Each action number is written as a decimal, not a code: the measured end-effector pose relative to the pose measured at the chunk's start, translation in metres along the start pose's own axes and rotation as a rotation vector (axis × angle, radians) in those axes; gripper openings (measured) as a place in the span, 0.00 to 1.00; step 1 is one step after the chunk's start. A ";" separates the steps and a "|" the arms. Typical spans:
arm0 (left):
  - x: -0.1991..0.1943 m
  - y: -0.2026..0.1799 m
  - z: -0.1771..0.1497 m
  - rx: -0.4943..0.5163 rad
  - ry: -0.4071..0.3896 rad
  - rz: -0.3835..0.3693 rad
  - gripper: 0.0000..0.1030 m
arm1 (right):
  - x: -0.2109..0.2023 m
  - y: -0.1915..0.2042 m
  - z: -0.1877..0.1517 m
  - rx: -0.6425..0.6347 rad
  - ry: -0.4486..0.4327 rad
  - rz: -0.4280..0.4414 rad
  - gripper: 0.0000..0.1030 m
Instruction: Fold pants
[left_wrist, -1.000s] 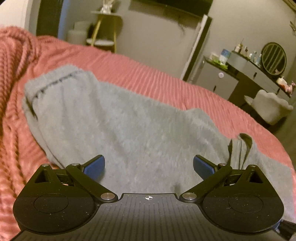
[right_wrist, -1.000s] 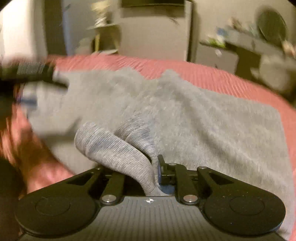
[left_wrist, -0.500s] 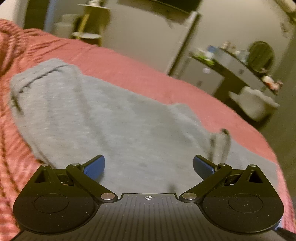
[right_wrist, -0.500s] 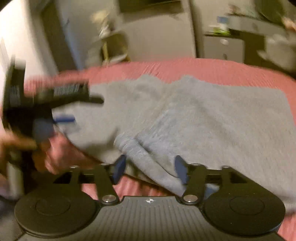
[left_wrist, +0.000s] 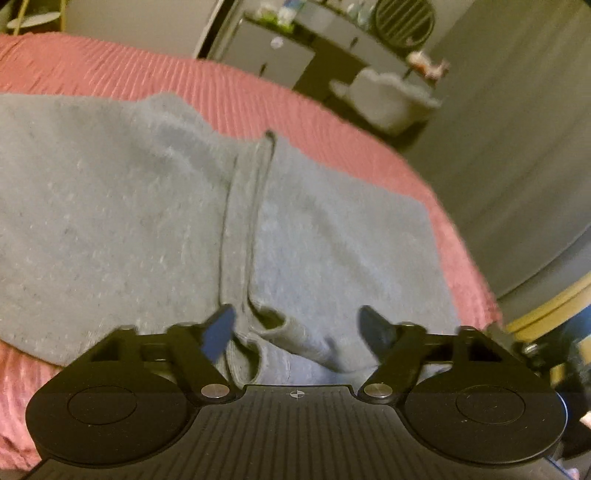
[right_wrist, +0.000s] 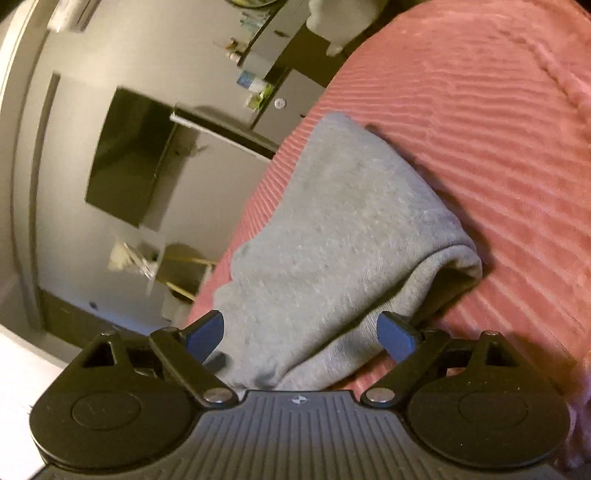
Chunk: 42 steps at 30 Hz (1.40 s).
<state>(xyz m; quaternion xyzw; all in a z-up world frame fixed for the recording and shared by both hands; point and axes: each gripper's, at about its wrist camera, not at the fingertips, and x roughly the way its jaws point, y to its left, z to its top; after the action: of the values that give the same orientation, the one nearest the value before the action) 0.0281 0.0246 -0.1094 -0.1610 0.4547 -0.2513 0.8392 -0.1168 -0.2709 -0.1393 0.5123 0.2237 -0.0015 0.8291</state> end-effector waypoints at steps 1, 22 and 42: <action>0.001 0.001 0.000 0.000 0.002 0.016 0.64 | -0.003 -0.003 0.000 0.016 -0.013 0.012 0.88; -0.009 0.023 -0.001 -0.079 -0.008 -0.026 0.11 | -0.002 -0.052 0.005 0.275 -0.039 0.052 0.88; 0.000 0.035 0.035 -0.147 -0.026 -0.026 0.73 | 0.003 -0.038 0.003 0.228 0.039 0.045 0.94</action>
<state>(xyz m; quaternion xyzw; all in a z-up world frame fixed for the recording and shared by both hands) 0.0670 0.0546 -0.1082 -0.2312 0.4589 -0.2261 0.8276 -0.1217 -0.2910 -0.1710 0.6080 0.2265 0.0019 0.7609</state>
